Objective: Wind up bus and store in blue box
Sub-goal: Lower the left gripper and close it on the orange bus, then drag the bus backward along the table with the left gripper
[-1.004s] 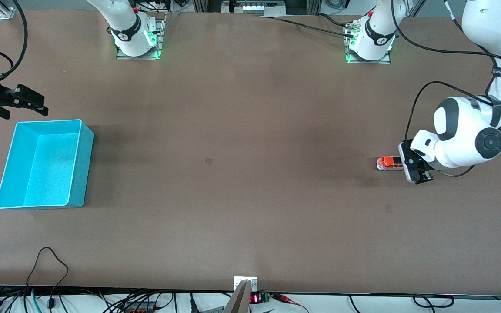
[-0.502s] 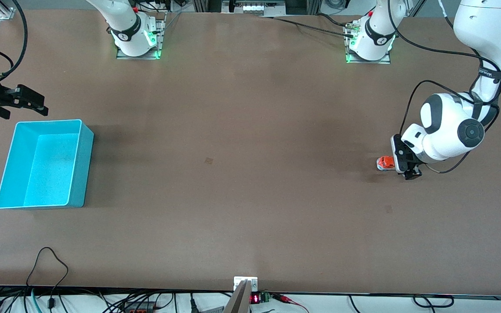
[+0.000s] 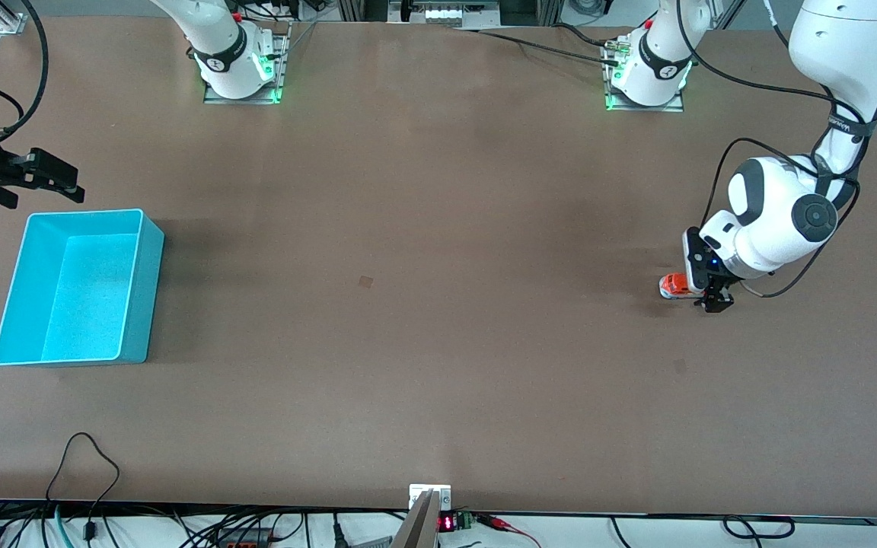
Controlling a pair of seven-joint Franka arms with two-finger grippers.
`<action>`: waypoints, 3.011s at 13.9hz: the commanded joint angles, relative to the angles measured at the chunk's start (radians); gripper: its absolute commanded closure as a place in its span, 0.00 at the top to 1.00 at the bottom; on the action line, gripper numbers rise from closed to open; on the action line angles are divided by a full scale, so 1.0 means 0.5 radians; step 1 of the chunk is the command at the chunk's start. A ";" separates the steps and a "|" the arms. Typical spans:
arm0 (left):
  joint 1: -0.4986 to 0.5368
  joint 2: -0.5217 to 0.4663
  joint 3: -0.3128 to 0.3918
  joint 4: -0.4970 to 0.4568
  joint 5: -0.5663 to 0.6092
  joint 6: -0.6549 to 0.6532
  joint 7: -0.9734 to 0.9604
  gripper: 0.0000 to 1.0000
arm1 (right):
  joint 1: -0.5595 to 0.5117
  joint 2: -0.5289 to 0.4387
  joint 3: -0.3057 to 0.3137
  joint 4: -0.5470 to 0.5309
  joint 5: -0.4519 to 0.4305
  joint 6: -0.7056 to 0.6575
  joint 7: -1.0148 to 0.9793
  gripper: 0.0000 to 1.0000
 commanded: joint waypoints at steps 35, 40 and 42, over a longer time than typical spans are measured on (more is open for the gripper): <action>0.515 0.148 0.030 -0.016 -0.016 0.151 0.456 0.37 | -0.018 0.003 0.008 0.021 0.038 -0.020 -0.030 1.00; 0.528 0.086 0.024 0.216 -0.016 -0.295 0.447 1.00 | -0.015 0.003 0.008 0.021 0.035 -0.020 -0.021 1.00; 0.500 0.037 0.002 0.370 -0.013 -0.526 0.449 1.00 | -0.012 0.003 0.008 0.021 0.035 -0.019 -0.012 1.00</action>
